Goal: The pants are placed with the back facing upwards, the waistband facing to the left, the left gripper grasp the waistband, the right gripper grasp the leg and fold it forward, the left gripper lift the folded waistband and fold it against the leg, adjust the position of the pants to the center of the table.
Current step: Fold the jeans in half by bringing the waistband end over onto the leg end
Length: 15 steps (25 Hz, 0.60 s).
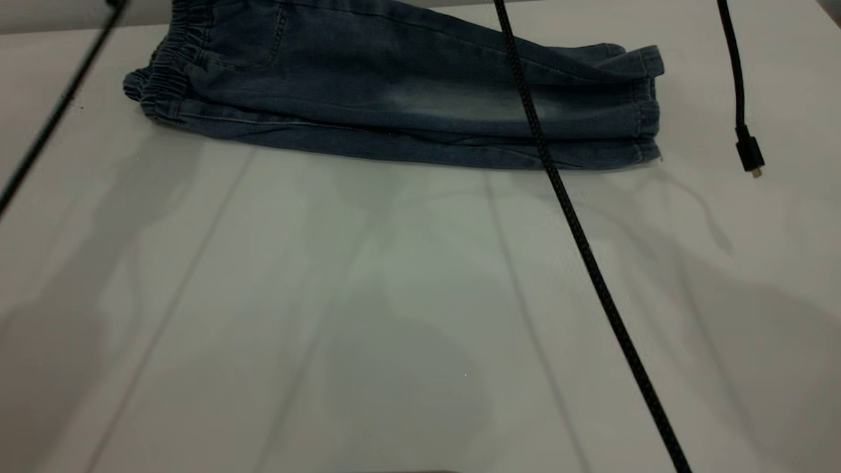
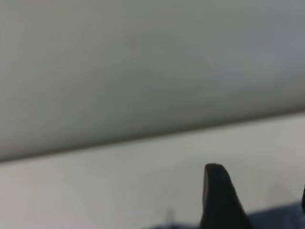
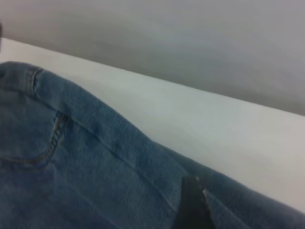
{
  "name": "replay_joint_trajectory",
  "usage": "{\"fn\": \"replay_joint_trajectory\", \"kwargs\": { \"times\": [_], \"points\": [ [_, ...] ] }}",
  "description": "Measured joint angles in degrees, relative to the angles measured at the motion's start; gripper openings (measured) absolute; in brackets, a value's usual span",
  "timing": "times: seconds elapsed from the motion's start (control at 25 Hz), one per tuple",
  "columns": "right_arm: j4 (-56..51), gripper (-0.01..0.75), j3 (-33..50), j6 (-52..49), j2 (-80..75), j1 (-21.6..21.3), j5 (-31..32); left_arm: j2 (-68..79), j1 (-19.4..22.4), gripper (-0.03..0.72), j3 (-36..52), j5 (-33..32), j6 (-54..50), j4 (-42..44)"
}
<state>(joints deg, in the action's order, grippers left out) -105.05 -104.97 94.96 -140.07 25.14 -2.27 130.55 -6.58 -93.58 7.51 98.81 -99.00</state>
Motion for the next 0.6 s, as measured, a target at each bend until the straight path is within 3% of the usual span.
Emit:
{"fn": "replay_joint_trajectory", "kwargs": {
  "times": [0.2,0.6],
  "points": [
    [0.1,0.464,0.0,-4.7,0.9,-0.1,3.5,-2.6,-0.3,0.358,0.0,-2.2,4.0,-2.7],
    [0.5,0.465,0.2,-10.3,0.9,-0.6,14.6,-2.5,-0.3,0.358,2.1,-9.9,1.1,-3.0]
  ]
}}
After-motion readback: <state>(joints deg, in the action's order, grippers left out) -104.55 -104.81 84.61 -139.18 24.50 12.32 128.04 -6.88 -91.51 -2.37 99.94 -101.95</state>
